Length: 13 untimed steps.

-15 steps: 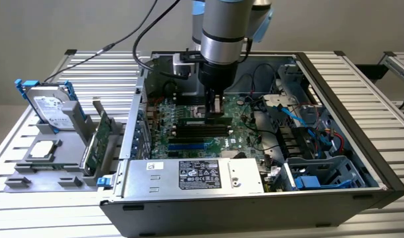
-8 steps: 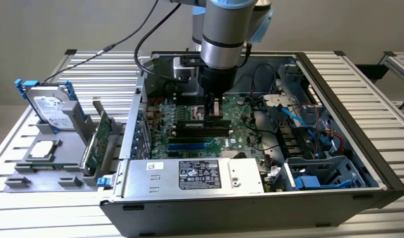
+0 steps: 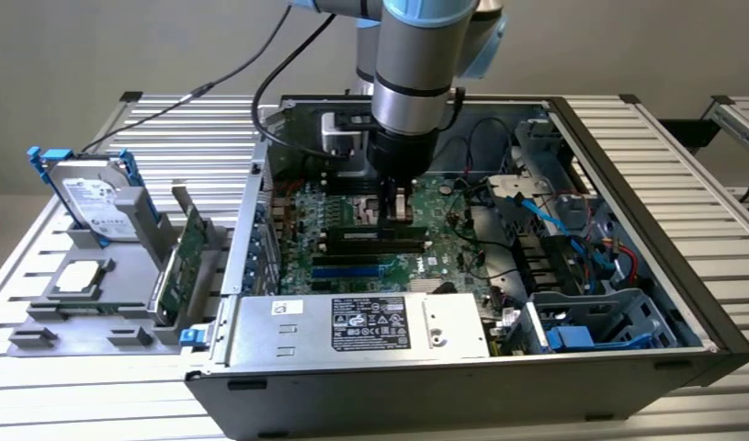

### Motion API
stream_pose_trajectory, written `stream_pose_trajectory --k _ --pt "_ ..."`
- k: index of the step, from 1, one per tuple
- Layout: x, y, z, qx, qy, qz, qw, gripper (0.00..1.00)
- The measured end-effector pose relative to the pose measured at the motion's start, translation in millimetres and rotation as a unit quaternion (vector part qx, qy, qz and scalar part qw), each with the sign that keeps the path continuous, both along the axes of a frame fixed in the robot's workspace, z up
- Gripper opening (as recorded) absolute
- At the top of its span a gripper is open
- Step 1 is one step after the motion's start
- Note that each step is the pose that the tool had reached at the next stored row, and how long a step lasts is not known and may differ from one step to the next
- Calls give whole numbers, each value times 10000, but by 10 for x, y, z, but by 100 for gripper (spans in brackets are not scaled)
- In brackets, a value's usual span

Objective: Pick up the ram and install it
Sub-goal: 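Insert the ram into the slot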

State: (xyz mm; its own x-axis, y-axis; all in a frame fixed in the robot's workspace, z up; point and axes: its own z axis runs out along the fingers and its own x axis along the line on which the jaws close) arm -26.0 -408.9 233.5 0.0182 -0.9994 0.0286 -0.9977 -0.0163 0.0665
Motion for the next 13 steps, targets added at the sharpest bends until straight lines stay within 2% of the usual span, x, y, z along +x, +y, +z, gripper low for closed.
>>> stream_pose_trajectory --k 4,13 --pt "-1 5 -33 -1 1 19 10000 14" --pt "-26 18 -41 -1 1 29 10000 14"
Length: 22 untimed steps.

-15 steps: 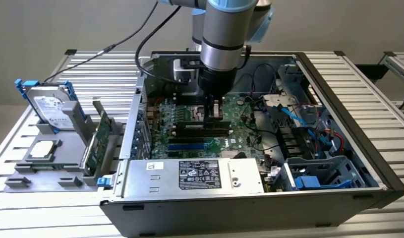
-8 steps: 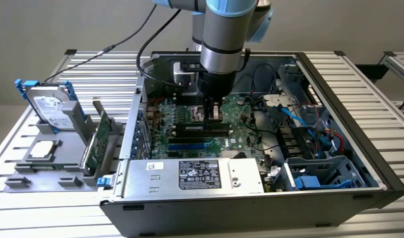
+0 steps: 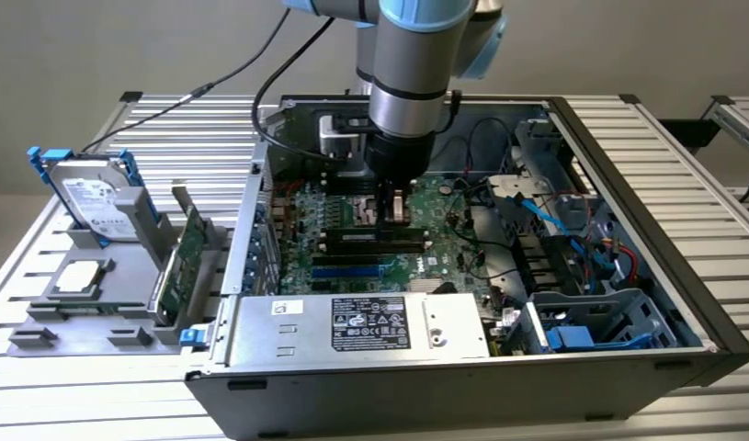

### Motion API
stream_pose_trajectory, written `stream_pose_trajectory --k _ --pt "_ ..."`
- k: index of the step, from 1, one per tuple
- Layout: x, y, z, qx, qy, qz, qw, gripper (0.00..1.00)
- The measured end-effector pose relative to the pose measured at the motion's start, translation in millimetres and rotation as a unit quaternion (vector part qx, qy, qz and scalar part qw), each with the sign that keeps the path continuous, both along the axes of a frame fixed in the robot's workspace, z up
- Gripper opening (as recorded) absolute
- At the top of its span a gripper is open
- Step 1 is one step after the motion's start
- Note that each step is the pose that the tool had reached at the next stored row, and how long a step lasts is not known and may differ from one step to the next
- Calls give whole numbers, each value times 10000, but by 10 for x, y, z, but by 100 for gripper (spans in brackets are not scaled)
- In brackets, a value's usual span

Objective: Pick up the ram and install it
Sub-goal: 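Insert the ram into the slot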

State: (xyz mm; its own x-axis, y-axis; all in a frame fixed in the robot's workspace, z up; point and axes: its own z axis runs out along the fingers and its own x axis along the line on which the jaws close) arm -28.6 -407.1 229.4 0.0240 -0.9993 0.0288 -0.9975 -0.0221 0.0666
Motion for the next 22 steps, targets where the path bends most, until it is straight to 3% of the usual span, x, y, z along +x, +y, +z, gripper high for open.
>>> stream_pose_trajectory --k 22 --pt "-1 0 -41 0 6 81 10000 14"
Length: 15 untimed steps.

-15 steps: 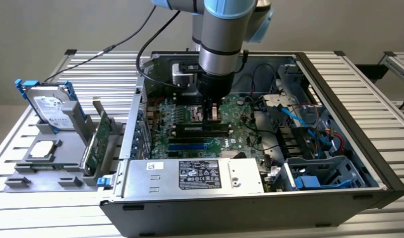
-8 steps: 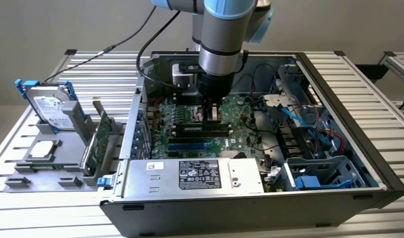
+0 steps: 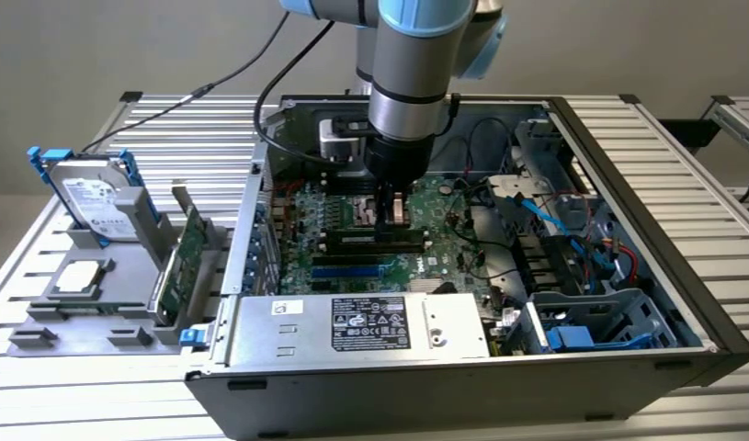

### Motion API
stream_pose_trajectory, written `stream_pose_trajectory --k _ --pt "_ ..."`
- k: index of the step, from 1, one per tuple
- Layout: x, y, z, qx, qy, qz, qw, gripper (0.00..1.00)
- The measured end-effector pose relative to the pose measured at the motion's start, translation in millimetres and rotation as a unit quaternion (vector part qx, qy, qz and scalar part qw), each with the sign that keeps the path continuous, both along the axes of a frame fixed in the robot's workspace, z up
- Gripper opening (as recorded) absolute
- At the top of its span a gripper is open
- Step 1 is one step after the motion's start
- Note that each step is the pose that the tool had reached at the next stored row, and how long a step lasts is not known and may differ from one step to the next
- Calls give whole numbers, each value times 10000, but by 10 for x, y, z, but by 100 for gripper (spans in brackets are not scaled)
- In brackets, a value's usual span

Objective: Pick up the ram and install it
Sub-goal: 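Insert the ram into the slot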

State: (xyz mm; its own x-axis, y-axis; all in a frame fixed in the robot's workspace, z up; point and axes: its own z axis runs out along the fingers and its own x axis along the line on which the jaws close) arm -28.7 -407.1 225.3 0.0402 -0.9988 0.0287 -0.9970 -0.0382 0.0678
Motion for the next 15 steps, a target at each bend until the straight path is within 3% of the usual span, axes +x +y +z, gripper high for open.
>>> stream_pose_trajectory --k 15 --pt "4 -22 28 0 2 6 10000 14"
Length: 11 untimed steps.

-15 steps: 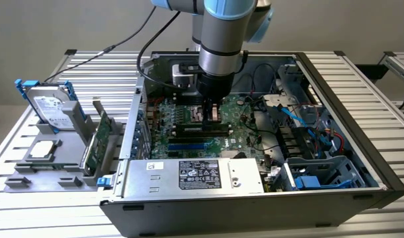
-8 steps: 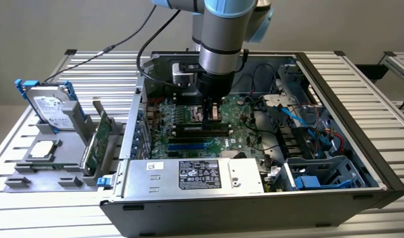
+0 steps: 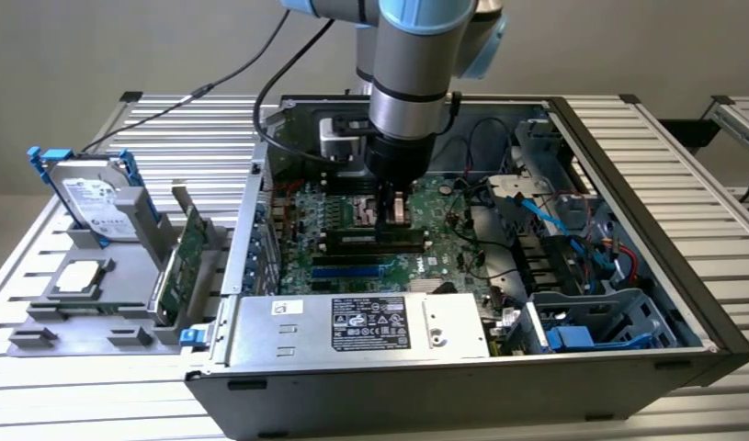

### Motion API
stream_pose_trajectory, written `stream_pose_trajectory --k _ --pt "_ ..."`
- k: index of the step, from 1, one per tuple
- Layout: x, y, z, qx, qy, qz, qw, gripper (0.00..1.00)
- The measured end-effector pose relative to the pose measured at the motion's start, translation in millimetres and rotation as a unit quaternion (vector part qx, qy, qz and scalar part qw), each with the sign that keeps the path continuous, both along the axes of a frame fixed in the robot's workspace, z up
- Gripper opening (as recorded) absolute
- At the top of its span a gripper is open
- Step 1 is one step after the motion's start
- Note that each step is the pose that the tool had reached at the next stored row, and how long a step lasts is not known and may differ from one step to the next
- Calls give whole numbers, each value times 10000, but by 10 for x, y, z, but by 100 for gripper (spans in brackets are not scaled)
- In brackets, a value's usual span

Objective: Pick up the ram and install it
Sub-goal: 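Insert the ram into the slot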

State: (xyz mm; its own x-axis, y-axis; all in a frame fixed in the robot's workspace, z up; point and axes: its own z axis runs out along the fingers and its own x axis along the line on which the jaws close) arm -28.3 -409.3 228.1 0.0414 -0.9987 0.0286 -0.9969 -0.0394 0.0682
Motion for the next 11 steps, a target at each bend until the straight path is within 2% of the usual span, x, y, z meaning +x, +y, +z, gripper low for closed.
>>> stream_pose_trajectory --k 11 --pt "8 2 -48 -4 2 6 10000 14"
